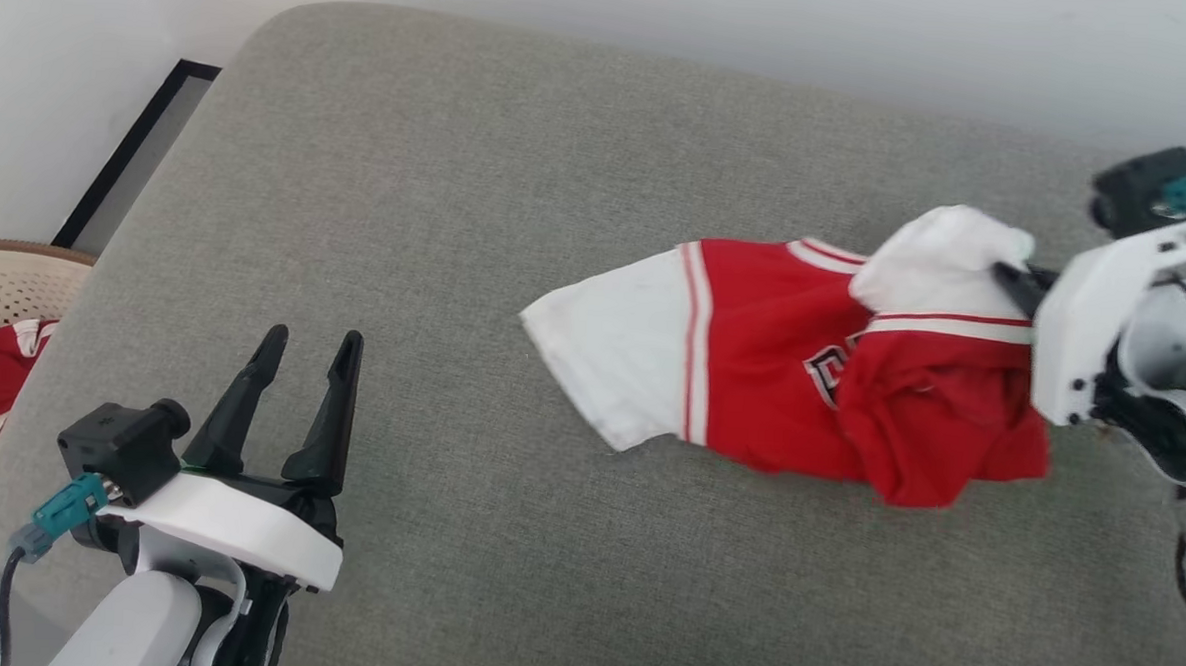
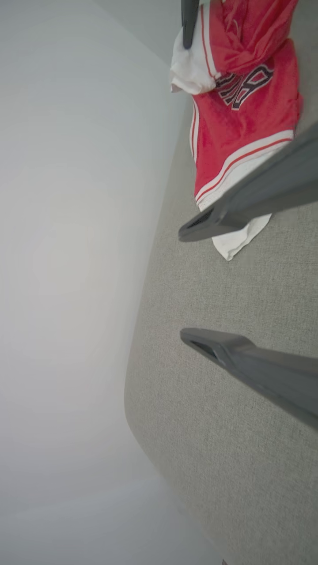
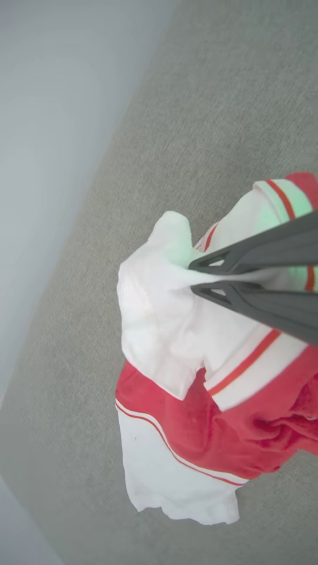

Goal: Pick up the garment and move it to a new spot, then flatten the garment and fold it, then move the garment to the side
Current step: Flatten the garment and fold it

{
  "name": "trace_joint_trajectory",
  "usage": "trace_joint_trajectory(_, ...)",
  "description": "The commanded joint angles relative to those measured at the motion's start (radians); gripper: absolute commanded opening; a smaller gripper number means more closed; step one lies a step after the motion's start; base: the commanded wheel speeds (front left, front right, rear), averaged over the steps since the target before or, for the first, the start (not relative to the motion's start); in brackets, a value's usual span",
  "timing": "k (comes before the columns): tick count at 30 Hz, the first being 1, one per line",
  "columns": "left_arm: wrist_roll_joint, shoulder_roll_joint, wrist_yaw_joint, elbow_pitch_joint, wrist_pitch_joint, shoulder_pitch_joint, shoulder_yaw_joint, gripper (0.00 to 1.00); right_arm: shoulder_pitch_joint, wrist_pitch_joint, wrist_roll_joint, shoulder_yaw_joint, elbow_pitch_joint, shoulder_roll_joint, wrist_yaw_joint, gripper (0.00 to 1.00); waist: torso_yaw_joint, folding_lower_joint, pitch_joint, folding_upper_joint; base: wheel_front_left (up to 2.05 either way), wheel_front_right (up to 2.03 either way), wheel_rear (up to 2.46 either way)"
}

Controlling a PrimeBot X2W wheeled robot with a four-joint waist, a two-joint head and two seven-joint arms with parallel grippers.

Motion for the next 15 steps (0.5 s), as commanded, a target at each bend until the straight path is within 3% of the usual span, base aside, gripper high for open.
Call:
trace_joint_trajectory(1,0.009,-0.001,0.002,-0.003,-0.005,0.009,0.006,1.0,0.03,-0.003,-0.015,-0.034,-0.007,0.007,-0.001,0.0,-0.006,0.0,-0.001,0.0,0.0,0.0,0.0)
trace_joint_trajectory(5,0.012,-0.002,-0.001,-0.004,-0.007,0.015,0.013,1.0,0.092,0.028,-0.027,-0.083,-0.04,0.017,-0.001,0.0,-0.016,0.0,-0.001,0.0,0.0,0.0,0.0)
trace_joint_trajectory(7,0.014,-0.002,-0.002,-0.004,-0.007,0.017,0.016,1.0,0.124,0.064,-0.03,-0.083,-0.059,0.017,-0.001,0.06,-0.019,0.0,0.0,0.0,0.0,0.0,0.0)
trace_joint_trajectory(8,0.014,-0.003,-0.003,-0.004,-0.006,0.018,0.017,1.0,0.137,0.08,-0.033,-0.082,-0.069,0.015,-0.001,0.16,-0.021,0.0,0.0,0.0,0.0,0.0,0.0)
trace_joint_trajectory(9,0.015,-0.003,-0.004,-0.003,-0.006,0.019,0.017,1.0,0.148,0.096,-0.033,-0.081,-0.081,0.014,-0.001,0.34,-0.022,0.0,0.001,0.0,0.0,0.0,0.0)
trace_joint_trajectory(10,0.017,-0.003,-0.005,-0.003,-0.006,0.019,0.017,1.0,0.159,0.109,-0.033,-0.084,-0.09,0.013,-0.001,0.42,-0.023,0.0,0.002,0.0,0.0,0.0,0.0)
trace_joint_trajectory(11,0.019,-0.004,-0.006,-0.003,-0.006,0.018,0.017,1.0,0.168,0.122,-0.036,-0.085,-0.1,0.011,-0.001,0.76,-0.023,0.0,0.003,0.0,0.0,0.0,0.0)
trace_joint_trajectory(12,0.02,-0.005,-0.008,-0.003,-0.006,0.018,0.017,1.0,0.178,0.135,-0.037,-0.083,-0.114,0.009,-0.001,1.0,-0.023,0.0,0.004,0.0,0.0,0.0,0.0)
trace_joint_trajectory(15,0.021,-0.006,-0.01,0.0,-0.007,0.018,0.017,1.0,0.192,0.167,-0.039,-0.091,-0.153,0.005,-0.001,1.0,-0.021,0.0,0.005,0.0,0.0,0.0,0.0)
